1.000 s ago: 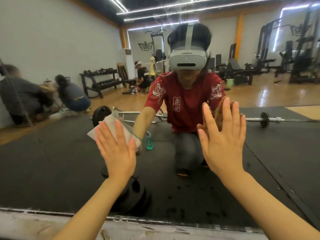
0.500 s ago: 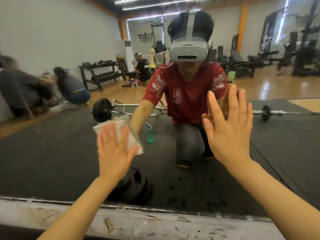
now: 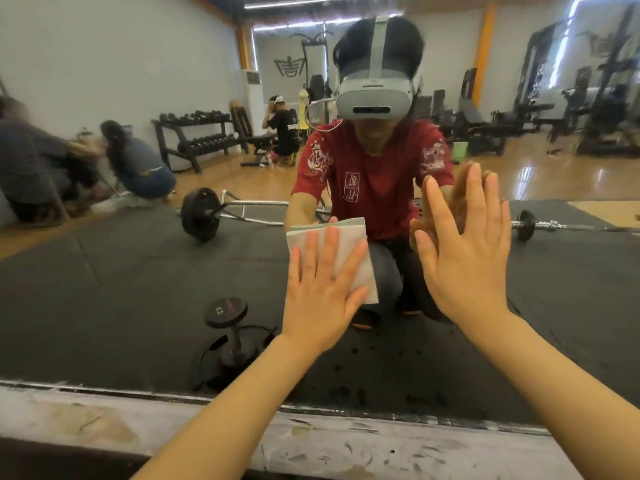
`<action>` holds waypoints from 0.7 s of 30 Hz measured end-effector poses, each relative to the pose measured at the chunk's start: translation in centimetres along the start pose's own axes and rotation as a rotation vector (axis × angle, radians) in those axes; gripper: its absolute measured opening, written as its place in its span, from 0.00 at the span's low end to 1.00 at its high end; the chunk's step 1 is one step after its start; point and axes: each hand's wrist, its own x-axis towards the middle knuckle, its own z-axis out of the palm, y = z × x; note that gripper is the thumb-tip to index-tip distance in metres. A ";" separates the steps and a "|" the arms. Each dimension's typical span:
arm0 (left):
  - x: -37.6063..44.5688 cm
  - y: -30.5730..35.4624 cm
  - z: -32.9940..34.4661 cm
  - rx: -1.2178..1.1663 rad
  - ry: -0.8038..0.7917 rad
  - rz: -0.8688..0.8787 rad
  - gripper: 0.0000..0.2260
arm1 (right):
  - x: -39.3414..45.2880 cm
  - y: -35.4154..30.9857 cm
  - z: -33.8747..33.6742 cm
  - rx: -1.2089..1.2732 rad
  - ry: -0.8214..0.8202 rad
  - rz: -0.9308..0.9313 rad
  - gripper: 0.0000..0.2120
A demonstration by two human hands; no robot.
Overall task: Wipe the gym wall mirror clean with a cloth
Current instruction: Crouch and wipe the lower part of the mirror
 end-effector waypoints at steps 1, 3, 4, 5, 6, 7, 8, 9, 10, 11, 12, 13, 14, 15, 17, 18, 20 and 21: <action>-0.1 -0.4 -0.4 0.002 -0.007 0.020 0.33 | -0.3 0.0 -0.3 0.019 -0.022 0.007 0.28; -0.3 -1.0 -1.1 0.008 -0.026 0.065 0.34 | -1.4 -0.2 -0.8 0.042 -0.065 0.021 0.29; -0.4 -1.1 -1.3 0.004 -0.031 0.078 0.36 | -2.0 -0.2 -1.0 0.038 -0.090 0.021 0.29; -0.4 -1.2 -1.5 -0.011 -0.032 0.075 0.38 | -2.6 -0.2 -1.2 0.027 -0.118 0.014 0.29; -0.4 -1.2 -1.7 -0.042 -0.033 0.056 0.40 | -3.1 0.1 -1.5 0.010 -0.143 0.000 0.28; -0.2 -1.2 -2.0 -0.081 -0.034 0.032 0.41 | -3.4 0.4 -1.8 -0.007 -0.161 -0.015 0.28; 0.0 -1.0 -2.2 -0.109 -0.025 0.014 0.39 | -3.6 0.9 -2.0 -0.021 -0.172 -0.028 0.28; 0.0 -0.9 -2.4 -0.117 -0.009 0.006 0.37 | -3.9 1.3 -2.2 -0.032 -0.179 -0.039 0.29; -0.1 -0.7 -2.5 -0.105 0.007 0.003 0.34 | -4.3 1.7 -2.3 -0.039 -0.179 -0.057 0.29; -0.3 -0.7 -2.6 -0.085 0.018 -0.002 0.32 | -4.7 1.8 -2.3 -0.042 -0.166 -0.085 0.29; -0.7 -0.6 -2.6 -0.072 0.030 -0.020 0.31 | -5.2 1.8 -2.1 -0.037 -0.148 -0.123 0.28; -1.2 -0.7 -2.5 -0.075 0.039 -0.056 0.31 | -5.7 1.6 -1.7 -0.025 -0.130 -0.174 0.26; -1.6 -0.7 -2.5 -0.092 0.048 -0.103 0.32 | -6.2 1.1 -1.2 -0.006 -0.113 -0.236 0.24; -1.9 -0.6 -2.5 -0.118 0.056 -0.150 0.33 | -6.7 0.6 -0.5 0.025 -0.097 -0.306 0.23; -2.2 -0.2 -2.7 -0.186 0.083 -0.205 0.32 | -7.3 -0.7 0.8 0.095 -0.073 -0.442 0.18; -2.2 -0.1 -2.8 -0.223 0.099 -0.219 0.31 | -7.5 -1.3 1.4 0.133 -0.067 -0.490 0.17; -2.0 0.0 -3.0 -0.284 0.104 -0.238 0.30 | -7.3 -2.2 2.4 0.193 -0.076 -0.545 0.17; -2.0 0.1 -3.2 -0.298 0.090 -0.242 0.30 | -7.1 -2.4 2.7 0.186 -0.095 -0.580 0.19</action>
